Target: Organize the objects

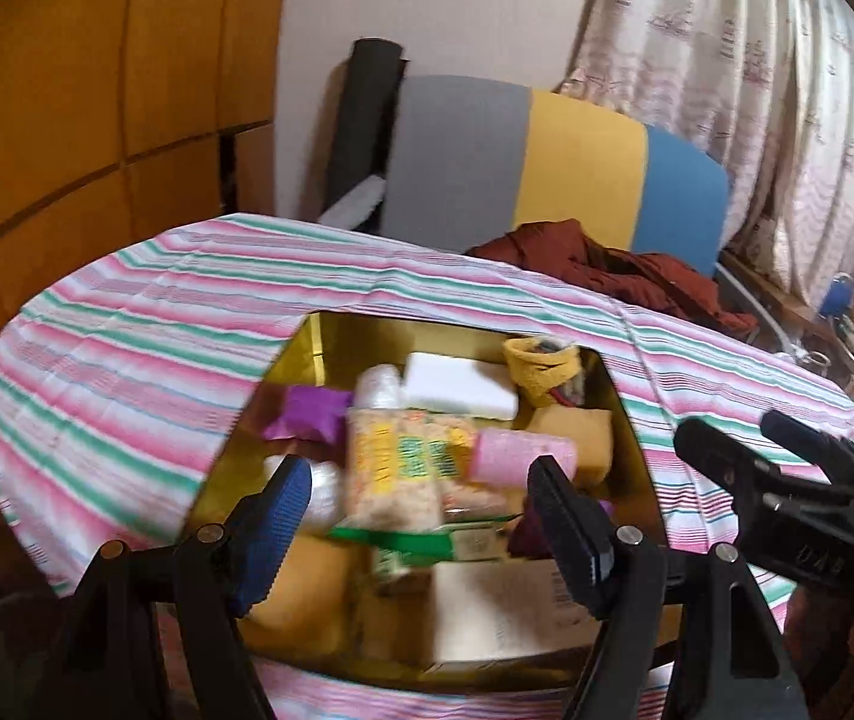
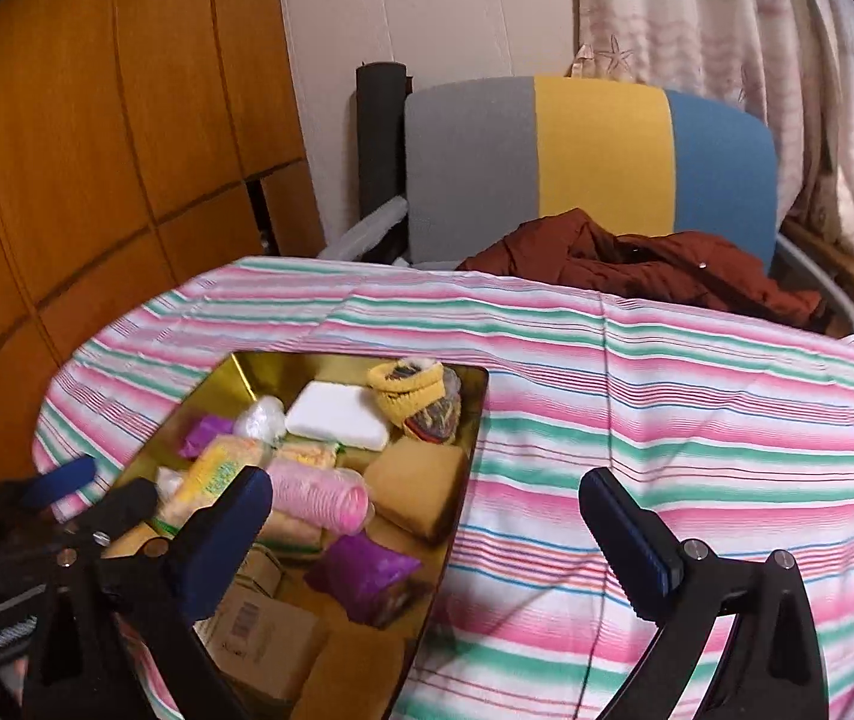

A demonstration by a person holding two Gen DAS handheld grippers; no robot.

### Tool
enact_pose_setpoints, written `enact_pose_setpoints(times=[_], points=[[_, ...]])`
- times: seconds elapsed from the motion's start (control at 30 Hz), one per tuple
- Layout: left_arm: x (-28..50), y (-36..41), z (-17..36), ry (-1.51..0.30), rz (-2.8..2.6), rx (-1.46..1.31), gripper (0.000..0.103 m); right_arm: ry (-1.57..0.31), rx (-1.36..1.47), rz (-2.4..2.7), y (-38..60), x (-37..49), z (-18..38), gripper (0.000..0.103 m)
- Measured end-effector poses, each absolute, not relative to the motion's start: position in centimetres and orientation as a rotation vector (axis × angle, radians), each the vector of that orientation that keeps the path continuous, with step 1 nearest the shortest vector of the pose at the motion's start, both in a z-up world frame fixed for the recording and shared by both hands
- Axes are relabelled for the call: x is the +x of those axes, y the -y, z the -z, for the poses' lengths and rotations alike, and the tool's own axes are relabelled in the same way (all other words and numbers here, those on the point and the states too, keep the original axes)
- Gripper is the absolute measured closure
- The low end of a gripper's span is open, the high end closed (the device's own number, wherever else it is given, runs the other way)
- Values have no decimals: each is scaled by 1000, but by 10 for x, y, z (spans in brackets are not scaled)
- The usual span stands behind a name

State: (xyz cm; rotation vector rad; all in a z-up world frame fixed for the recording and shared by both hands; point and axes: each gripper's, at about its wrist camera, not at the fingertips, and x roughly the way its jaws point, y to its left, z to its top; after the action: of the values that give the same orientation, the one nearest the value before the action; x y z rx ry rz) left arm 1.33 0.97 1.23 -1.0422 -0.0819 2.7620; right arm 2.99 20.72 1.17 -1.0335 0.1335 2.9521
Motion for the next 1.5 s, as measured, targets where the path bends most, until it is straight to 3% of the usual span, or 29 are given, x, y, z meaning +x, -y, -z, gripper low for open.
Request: enact_pose_setpoints(times=[1.03, 1.5], points=[[23, 14, -16, 13, -2884, -1180, 27, -22, -1086, -2748, -165, 39, -15, 0], [19, 19, -6, 42, -2856, -1286, 37, -47, -1107, -2763, -164, 38, -12, 0]])
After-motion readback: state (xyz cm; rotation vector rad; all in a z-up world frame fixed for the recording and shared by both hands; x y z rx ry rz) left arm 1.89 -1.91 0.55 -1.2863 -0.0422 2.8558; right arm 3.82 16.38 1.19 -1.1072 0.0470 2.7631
